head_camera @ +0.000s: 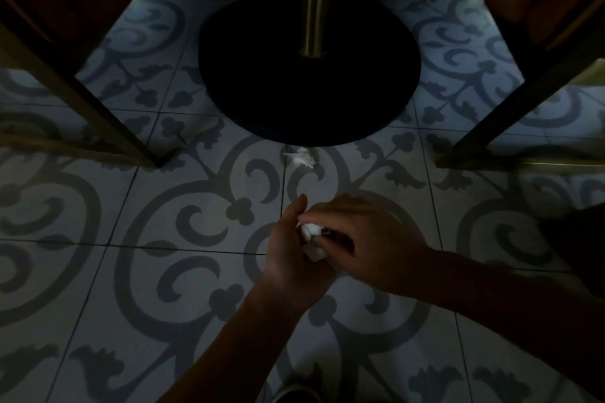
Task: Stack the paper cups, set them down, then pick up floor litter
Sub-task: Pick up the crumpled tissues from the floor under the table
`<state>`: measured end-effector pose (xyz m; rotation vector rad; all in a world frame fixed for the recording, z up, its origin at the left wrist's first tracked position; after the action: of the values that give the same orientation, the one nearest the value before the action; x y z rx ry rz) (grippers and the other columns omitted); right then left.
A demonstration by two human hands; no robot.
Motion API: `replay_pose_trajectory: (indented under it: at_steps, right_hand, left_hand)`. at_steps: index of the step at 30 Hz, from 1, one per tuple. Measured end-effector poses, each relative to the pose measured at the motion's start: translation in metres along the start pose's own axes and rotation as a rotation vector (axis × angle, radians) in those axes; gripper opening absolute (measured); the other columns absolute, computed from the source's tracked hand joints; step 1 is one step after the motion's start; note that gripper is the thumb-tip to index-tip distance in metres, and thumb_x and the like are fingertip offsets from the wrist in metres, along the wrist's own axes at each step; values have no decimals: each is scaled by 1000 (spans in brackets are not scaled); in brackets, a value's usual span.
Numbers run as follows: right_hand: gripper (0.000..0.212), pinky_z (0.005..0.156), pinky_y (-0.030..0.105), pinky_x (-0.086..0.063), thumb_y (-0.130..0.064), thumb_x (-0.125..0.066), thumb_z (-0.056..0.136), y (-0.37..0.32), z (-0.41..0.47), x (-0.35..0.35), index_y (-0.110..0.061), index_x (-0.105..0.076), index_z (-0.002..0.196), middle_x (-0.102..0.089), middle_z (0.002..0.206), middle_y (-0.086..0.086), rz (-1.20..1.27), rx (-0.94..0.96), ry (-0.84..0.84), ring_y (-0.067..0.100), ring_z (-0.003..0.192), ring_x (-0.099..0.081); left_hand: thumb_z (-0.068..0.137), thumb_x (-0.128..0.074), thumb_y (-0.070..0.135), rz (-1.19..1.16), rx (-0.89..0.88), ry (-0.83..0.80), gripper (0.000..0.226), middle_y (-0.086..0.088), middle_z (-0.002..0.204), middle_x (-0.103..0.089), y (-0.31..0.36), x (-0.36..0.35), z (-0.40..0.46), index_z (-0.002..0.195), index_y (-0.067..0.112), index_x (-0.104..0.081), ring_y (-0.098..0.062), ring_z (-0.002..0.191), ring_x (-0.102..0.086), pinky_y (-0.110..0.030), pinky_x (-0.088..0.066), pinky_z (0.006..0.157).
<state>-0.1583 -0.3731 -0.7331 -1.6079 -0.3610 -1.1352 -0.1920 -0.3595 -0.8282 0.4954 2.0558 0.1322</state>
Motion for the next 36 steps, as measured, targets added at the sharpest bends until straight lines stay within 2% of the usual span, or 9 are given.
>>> replay_pose_trajectory:
  at_steps: [4, 12, 17, 21, 26, 29, 32, 34, 36]
  right_hand:
    - [33, 103, 36, -42, -26, -47, 93, -5, -7, -13, -15, -59, 121, -65, 121, 2, -166, 115, -67, 13, 114, -55]
    - [36, 103, 29, -39, -30, -41, 92, -13, -13, -25, -11, -62, 115, -69, 115, 7, -397, 228, -81, 18, 110, -60]
    - [33, 97, 31, -47, -29, -45, 89, -14, -7, -40, -11, -64, 108, -71, 107, 7, -478, 272, -142, 19, 102, -62]
    - [36, 103, 34, -45, -30, -44, 91, -11, -2, -44, -10, -58, 118, -67, 118, 8, -465, 280, -184, 20, 112, -59]
    - [49, 116, 41, -24, -42, -31, 97, 2, 5, -44, -15, -41, 137, -49, 142, 6, -463, 198, -188, 19, 136, -37]
    - [53, 116, 33, -22, -45, -23, 99, 20, 15, -38, -17, -35, 142, -40, 149, 2, -327, 106, -156, 15, 140, -30]
    - [38, 107, 26, -36, -29, -44, 96, 52, 33, -31, -15, -51, 130, -53, 136, 4, -156, -11, -54, 14, 126, -45]
    - [32, 99, 19, -39, -3, -58, 84, 75, 47, -26, -11, -64, 114, -61, 122, 6, -107, -56, 25, 17, 114, -53]
    - [40, 92, 21, -43, 15, -57, 71, 96, 61, -24, -7, -70, 103, -67, 111, 10, -52, -103, 62, 21, 105, -59]
  left_hand:
    - [97, -37, 50, -9, 65, 71, 61, -15, 123, -70, -3, 7, -2, 133, 6, -59, -25, 106, -72, -37, -53, 89]
    - [87, -53, 39, 153, -18, 105, 42, -9, 102, -74, 2, 18, 2, 113, 10, -70, -20, 96, -73, -32, -54, 82]
    - [95, -49, 33, 138, -63, 125, 41, -12, 99, -69, 3, 18, 0, 122, 7, -64, -22, 97, -68, -34, -52, 87]
    - [88, -54, 36, 119, -107, 171, 48, -17, 109, -70, 14, 25, 1, 125, 7, -63, -26, 105, -69, -38, -50, 94]
    - [96, -45, 45, 154, -102, 273, 53, -22, 120, -69, 28, 46, 3, 124, 3, -63, -33, 116, -66, -44, -48, 100]
    - [99, -42, 39, 89, -139, 300, 45, -16, 103, -73, 33, 60, 6, 111, 4, -66, -25, 95, -72, -38, -54, 87]
    - [89, -60, 33, 123, -276, 348, 28, -3, 91, -74, 49, 74, 0, 103, 10, -68, -15, 82, -72, -31, -58, 74]
    - [78, -72, 27, 223, -327, 395, 29, 1, 94, -75, 59, 84, -6, 103, 13, -66, -17, 91, -71, -32, -57, 79]
    - [86, -68, 7, 245, -336, 402, 21, -4, 102, -72, 62, 93, -9, 107, 8, -63, -23, 95, -70, -31, -56, 82]
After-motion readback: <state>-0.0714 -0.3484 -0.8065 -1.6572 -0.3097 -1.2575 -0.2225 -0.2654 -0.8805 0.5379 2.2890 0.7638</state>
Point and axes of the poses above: each hand's wrist, its own z-axis towards the middle knuckle, its own x-axis out of the back of the hand, y = z × x, the point moved 10 cm from there along z, towards the middle knuckle
